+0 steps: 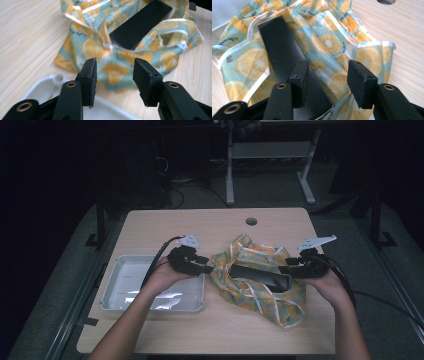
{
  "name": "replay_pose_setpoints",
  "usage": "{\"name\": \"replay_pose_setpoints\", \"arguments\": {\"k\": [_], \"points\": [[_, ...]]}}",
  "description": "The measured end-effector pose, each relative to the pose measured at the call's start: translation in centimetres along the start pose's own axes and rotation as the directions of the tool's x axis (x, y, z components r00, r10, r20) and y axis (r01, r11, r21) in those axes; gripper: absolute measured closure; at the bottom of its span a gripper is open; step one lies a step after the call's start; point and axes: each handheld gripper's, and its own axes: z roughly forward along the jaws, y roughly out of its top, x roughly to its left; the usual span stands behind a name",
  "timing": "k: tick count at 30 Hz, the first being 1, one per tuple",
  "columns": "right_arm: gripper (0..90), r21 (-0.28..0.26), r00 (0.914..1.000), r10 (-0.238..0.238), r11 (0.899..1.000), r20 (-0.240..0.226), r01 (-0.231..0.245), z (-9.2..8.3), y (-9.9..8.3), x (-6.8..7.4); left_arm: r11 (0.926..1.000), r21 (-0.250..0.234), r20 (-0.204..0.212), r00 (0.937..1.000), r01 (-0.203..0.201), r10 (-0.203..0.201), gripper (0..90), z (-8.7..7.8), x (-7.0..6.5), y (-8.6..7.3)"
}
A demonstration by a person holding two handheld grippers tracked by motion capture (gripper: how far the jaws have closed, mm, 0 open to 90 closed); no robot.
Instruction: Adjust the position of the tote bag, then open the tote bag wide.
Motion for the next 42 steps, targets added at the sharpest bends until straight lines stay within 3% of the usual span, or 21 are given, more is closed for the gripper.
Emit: {"name": "replay_pose_setpoints", "arguments": {"k": [1, 6, 14, 21, 25, 28, 31, 36, 42], "points": [[51.0, -0.005, 0.9999, -0.008, 1.000, -0.006, 0.008, 0.0, 0.1, 0.0, 0.9999, 0.006, -0.002, 0.9999, -0.011, 0.011, 51.7, -0.5, 0.0, -0.4], [48.6, -0.005, 0.9962, -0.071, 0.997, -0.051, 0.071, -0.1, 0.5, 0.4, 1.0000, 0.005, -0.029, 0.9996, 0.007, -0.007, 44.6, -2.8, -0.7, -2.8], [43.3, 0.021, 0.9827, -0.173, 0.984, -0.066, 0.175, -0.2, 1.1, 1.5, 0.9990, -0.004, -0.076, 0.9961, 0.045, -0.045, 37.1, -5.8, -1.3, -7.5], [44.6, 0.014, 0.9770, -0.195, 0.980, -0.087, 0.196, -0.3, 1.5, 1.4, 0.9972, -0.025, -0.123, 0.9898, 0.070, -0.073, 33.2, -8.4, -1.7, -10.5], [47.4, 0.020, 0.9721, -0.207, 0.977, -0.111, 0.210, 0.1, 1.5, 1.2, 0.9964, -0.041, -0.148, 0.9857, 0.075, -0.080, 31.9, -9.5, -1.4, -11.4], [48.3, 0.016, 0.9630, -0.223, 0.974, -0.151, 0.228, 0.2, 1.6, 1.4, 0.9947, -0.065, -0.163, 0.9826, 0.079, -0.089, 31.6, -10.2, -1.5, -11.7], [48.1, 0.010, 0.9475, -0.266, 0.962, -0.177, 0.272, 0.4, 1.9, 1.8, 0.9940, -0.072, -0.169, 0.9813, 0.082, -0.093, 31.6, -10.5, -1.8, -12.1], [48.3, 0.033, 0.9386, -0.289, 0.953, -0.188, 0.300, 1.6, 2.3, 2.2, 0.9929, -0.063, -0.181, 0.9772, 0.101, -0.111, 31.6, -10.7, -1.9, -12.9], [45.7, 0.079, 0.9185, -0.337, 0.930, -0.207, 0.359, 3.2, 2.2, 2.3, 0.9886, -0.094, -0.190, 0.9726, 0.118, -0.134, 31.5, -11.0, -2.4, -13.4]]}}
